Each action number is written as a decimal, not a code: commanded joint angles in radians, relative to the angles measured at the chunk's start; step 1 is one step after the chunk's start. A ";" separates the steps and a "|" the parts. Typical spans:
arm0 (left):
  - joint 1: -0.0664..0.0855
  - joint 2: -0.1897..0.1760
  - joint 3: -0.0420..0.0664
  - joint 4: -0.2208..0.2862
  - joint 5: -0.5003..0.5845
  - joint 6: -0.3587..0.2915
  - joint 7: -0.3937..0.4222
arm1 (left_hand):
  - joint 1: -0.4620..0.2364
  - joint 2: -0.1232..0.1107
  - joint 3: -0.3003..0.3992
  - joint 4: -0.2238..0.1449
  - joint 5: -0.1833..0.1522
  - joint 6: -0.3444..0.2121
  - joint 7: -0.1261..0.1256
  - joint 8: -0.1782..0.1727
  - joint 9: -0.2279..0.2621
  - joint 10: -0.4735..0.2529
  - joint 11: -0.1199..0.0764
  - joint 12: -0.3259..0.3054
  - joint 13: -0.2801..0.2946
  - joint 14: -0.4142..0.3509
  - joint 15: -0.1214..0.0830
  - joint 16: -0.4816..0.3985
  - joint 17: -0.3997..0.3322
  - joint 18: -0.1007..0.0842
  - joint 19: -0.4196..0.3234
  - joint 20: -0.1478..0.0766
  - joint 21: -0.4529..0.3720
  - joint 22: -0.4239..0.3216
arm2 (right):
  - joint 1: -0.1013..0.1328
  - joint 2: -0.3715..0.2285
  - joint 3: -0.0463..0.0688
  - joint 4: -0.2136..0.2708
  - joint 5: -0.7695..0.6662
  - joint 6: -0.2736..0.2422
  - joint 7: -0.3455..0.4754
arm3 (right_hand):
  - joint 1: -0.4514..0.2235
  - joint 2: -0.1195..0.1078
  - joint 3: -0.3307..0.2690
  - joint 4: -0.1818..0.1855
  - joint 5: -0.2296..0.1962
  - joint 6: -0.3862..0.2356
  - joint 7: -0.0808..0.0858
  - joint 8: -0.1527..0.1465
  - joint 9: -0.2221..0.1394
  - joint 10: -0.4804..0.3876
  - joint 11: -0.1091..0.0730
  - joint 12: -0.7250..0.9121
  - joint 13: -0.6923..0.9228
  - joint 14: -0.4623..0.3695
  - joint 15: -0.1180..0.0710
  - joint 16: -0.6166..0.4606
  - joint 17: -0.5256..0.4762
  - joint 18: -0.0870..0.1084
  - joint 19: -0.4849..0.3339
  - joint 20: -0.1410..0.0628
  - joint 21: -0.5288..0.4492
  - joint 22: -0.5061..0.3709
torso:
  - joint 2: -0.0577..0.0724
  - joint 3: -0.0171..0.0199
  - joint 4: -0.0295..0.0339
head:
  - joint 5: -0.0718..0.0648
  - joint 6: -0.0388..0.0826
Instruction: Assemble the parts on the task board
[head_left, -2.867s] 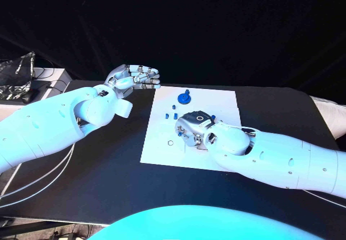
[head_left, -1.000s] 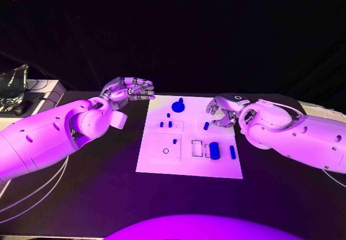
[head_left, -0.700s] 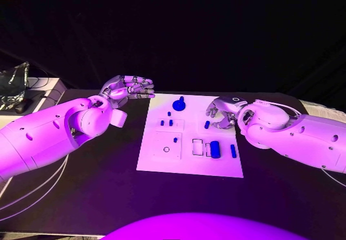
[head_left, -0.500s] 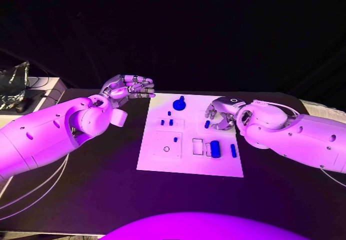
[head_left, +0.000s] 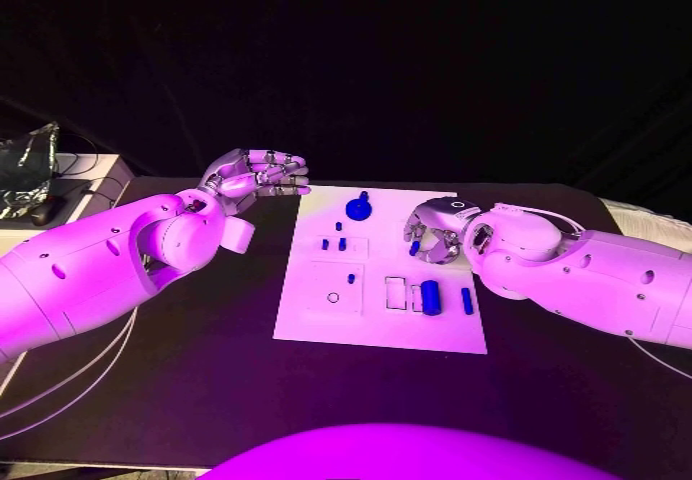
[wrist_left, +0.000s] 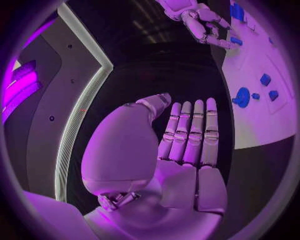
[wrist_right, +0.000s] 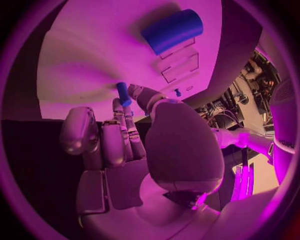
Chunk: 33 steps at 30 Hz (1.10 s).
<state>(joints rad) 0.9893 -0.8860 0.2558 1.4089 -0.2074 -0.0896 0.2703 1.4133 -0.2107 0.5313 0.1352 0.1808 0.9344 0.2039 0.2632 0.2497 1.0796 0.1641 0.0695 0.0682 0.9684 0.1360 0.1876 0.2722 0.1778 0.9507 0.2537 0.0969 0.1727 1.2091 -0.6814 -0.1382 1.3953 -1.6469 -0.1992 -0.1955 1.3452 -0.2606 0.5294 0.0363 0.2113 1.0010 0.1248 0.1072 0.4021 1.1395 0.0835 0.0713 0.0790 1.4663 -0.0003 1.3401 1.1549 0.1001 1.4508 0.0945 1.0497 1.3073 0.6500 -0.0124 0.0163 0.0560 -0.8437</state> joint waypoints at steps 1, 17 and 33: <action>0.000 0.000 0.001 0.003 0.007 0.012 0.013 | 0.003 -0.003 -0.007 -0.001 0.004 -0.005 -0.001 -0.006 -0.001 0.000 -0.002 0.000 0.001 0.006 -0.001 -0.006 0.001 0.007 0.007 -0.002 -0.006 -0.001 | -0.003 0.002 0.000 -0.002 -0.007 -0.005 0.010 | 0.003 0.012 0.014 0.005 0.003 0.015 0.000 0.008 0.000 0.017 -0.002 0.008 0.002 0.027 -0.004 0.006 0.002 -0.009 0.007 -0.003 0.010 0.009 | 0.000 -0.0003 0.0002 | 0.002 -0.003; 0.000 -0.002 0.001 0.003 0.007 0.010 0.010 | 0.004 -0.002 -0.006 -0.001 0.004 -0.004 0.000 -0.005 -0.001 0.000 -0.001 -0.001 0.001 0.006 -0.001 -0.007 0.001 0.007 0.009 -0.002 -0.007 -0.002 | -0.008 0.003 -0.001 0.000 -0.035 -0.058 -0.014 | 0.047 0.085 0.106 -0.005 -0.084 0.091 -0.005 0.060 0.029 0.106 -0.028 0.021 0.025 0.029 -0.026 0.019 0.005 -0.018 0.020 -0.022 0.064 0.045 | -0.001 -0.0003 -0.0006 | 0.001 -0.007; 0.000 0.001 0.001 -0.002 0.010 0.012 0.008 | 0.003 0.000 -0.007 0.000 0.004 -0.002 0.001 -0.005 -0.001 -0.001 -0.001 -0.001 0.001 0.006 -0.001 -0.009 0.002 0.007 0.010 -0.002 -0.008 -0.004 | -0.002 -0.066 0.008 0.110 -0.072 -0.170 -0.042 | 0.066 0.105 0.161 -0.041 -0.160 0.103 -0.008 0.082 0.046 0.149 -0.035 0.032 0.052 0.030 -0.032 0.025 0.008 -0.024 0.026 -0.029 0.097 0.068 | -0.004 -0.0009 -0.0014 | 0.002 -0.004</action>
<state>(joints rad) 0.9893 -0.8876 0.2558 1.4068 -0.2063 -0.0897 0.2687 1.4133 -0.2107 0.5313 0.1352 0.1808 0.9344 0.2039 0.2633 0.2499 1.0795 0.1642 0.0694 0.0680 0.9684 0.1360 0.1838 0.2729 0.1778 0.9543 0.2501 0.0931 0.1696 1.2029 -0.7405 -0.1328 1.4887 -1.6934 -0.3261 -0.2239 1.3755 -0.1984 0.6807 -0.0002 0.0533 1.0961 0.1153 0.1854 0.4469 1.2357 0.0908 0.0867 0.0945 1.4629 -0.0254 1.3613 1.1629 0.0842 1.4644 0.0731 1.1426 1.3078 0.6471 -0.0132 0.0151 0.0560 -0.8469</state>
